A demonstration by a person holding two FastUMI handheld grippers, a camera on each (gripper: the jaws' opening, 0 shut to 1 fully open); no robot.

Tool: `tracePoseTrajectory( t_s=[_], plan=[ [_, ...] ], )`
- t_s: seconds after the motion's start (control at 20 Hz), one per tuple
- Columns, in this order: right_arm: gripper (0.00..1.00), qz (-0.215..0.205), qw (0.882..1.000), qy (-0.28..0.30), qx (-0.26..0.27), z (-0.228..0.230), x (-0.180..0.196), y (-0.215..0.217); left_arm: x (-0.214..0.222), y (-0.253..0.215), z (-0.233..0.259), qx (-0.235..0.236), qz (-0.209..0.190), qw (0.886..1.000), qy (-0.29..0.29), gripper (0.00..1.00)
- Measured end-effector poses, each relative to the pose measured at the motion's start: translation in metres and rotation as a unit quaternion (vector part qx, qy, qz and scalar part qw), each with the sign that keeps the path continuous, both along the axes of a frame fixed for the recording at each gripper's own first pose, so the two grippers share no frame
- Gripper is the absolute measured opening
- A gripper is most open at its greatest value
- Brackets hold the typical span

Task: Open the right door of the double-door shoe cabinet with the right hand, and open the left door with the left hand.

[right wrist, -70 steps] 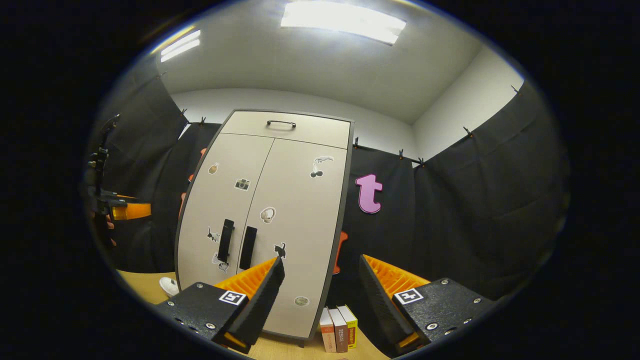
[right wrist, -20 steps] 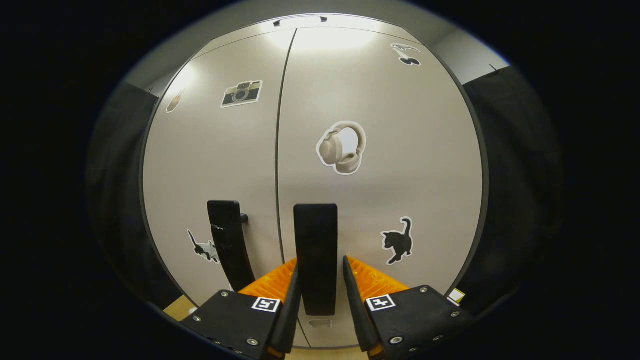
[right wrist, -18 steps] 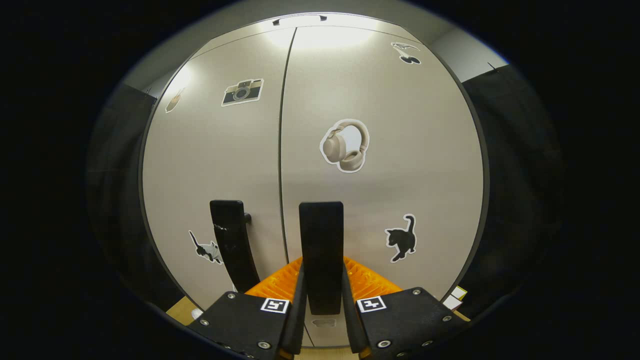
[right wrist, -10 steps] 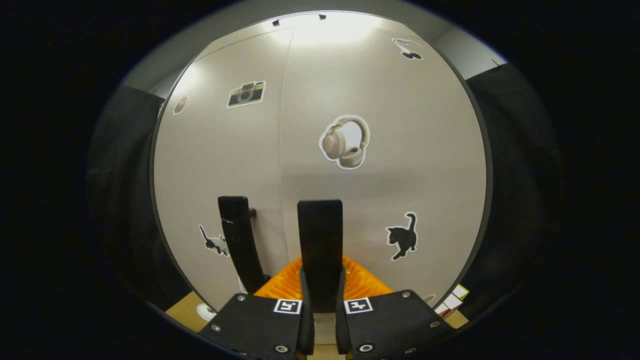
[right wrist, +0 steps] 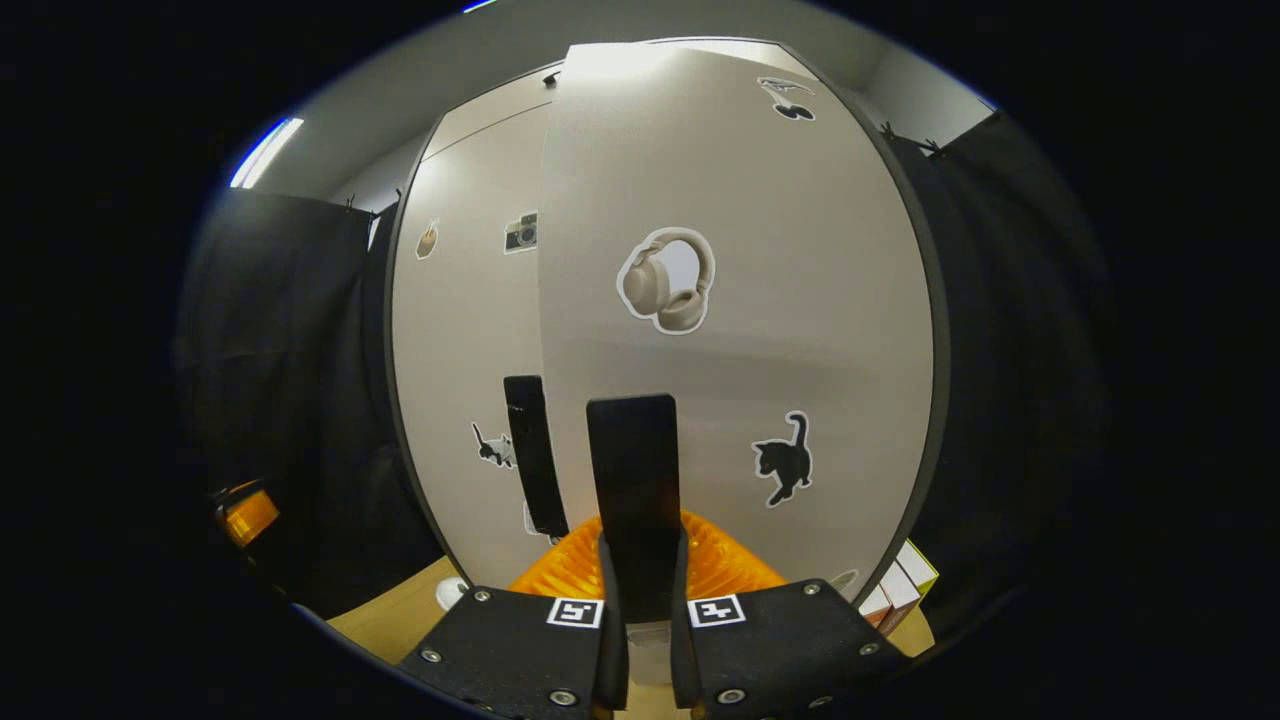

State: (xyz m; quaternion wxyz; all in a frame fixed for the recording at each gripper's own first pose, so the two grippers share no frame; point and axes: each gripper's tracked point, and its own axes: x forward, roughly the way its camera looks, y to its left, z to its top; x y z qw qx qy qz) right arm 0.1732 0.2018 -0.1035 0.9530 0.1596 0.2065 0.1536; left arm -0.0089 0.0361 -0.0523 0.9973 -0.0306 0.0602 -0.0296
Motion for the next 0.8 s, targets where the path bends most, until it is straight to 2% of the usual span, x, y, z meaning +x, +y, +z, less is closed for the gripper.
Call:
tracePoseTrajectory(
  t_s=[0.4, 0.8],
  plan=[
    [0.17, 0.008, 1.000, -0.014, 0.002, 0.005, -0.023, -0.025, 0.011, -0.025, -0.010, 0.006, -0.006, 1.000, 0.013, 0.97],
    [0.16, -0.007, 0.999, -0.042, 0.030, 0.010, -0.038, -0.052, 0.013, -0.054, -0.016, 0.026, -0.020, 0.999, 0.025, 0.98]
  ],
)
